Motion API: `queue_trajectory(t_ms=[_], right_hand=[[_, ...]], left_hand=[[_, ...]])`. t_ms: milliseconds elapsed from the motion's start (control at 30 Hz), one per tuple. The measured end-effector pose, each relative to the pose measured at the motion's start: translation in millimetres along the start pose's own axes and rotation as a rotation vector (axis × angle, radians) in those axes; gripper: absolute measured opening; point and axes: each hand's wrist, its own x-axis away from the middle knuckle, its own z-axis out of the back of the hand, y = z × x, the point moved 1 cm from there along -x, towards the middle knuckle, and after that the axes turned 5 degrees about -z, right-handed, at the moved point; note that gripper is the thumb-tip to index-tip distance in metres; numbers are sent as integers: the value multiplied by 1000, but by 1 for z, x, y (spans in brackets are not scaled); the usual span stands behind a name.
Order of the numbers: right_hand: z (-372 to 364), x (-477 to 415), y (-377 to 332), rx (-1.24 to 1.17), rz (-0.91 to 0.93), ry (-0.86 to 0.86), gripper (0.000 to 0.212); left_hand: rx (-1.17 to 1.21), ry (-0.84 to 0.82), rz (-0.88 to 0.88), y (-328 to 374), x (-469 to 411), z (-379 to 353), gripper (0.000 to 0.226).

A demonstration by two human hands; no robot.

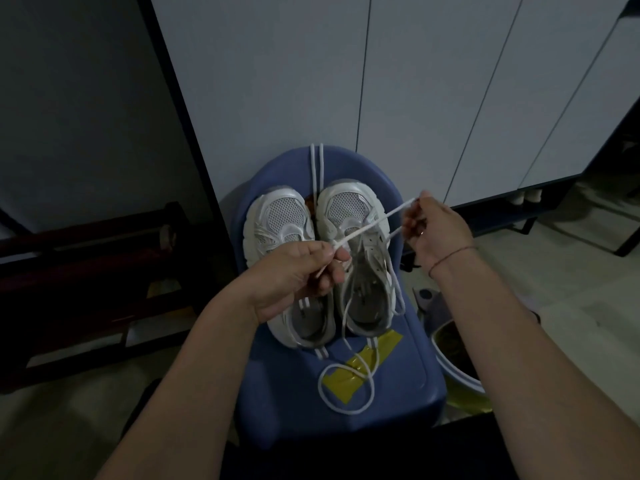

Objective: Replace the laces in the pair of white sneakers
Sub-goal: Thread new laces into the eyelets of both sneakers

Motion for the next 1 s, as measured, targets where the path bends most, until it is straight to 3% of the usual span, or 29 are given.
queue_trajectory(t_ms=[67,167,233,367,433,667,867,1000], right_hand=[[-3,-7,2,29,6,6,18],[-7,-8,10,549,204,120,33],[-12,-1,16,805,390,144,27],[-28,23,40,1138,368,-142,29],[-32,24,52,1259,436,-140,26],[-43,6,69,1178,336,-2,39],[-41,-6,75,942,258,36,19],[-34,-10,72,830,189,-16,23]], left_hand=[[71,78,-27,2,-7,0,22],[171,272,-110,2,-25,3,22],[144,411,-179,-1,-38,8,24],[114,590,-274,-5,-53,13,12],[110,627,-306,-5,-55,13,12],[3,701,-300,-17,-59,14,21],[-123,741,-311,-23,-64,13,29],[-174,757,-334,-25,-66,11,29]])
